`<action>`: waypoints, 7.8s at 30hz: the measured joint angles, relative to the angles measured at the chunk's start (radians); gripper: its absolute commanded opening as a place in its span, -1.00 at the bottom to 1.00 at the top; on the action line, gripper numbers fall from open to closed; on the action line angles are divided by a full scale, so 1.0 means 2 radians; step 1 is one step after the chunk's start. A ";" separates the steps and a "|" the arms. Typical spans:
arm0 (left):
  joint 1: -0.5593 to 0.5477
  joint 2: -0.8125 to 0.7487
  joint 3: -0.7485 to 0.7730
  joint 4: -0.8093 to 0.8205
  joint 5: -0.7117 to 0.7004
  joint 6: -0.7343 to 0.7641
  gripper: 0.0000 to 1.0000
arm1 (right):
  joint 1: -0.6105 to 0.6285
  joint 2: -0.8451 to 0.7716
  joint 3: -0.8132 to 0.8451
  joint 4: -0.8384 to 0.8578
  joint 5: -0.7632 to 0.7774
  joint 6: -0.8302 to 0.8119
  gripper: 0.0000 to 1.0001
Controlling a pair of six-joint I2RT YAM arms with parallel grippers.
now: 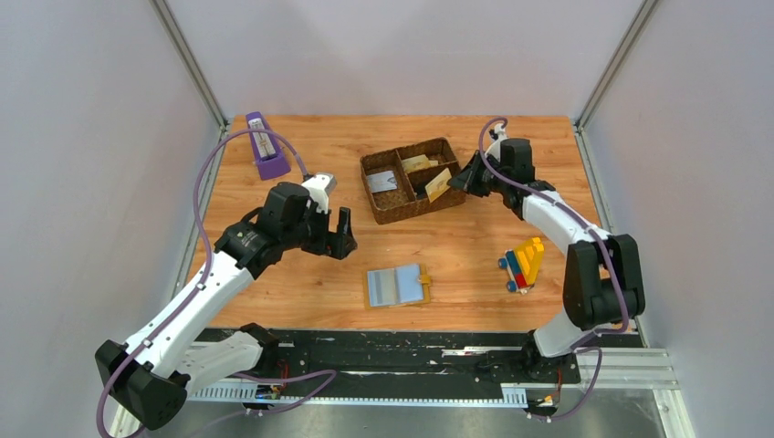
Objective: Take the credit cards out of the card holder
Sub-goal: Place the credit card in the storage box, then remove the credit card from the card holder.
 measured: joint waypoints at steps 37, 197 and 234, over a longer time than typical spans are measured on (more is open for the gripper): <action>0.000 -0.002 0.000 -0.015 -0.014 0.013 1.00 | -0.005 0.180 0.062 0.113 -0.042 0.073 -1.00; 0.000 -0.063 0.001 -0.057 -0.114 -0.006 1.00 | 0.387 0.060 0.077 -0.215 0.269 0.126 0.21; 0.000 -0.084 -0.004 -0.057 -0.123 -0.009 0.96 | 0.447 0.168 0.114 -0.285 0.349 0.171 -0.03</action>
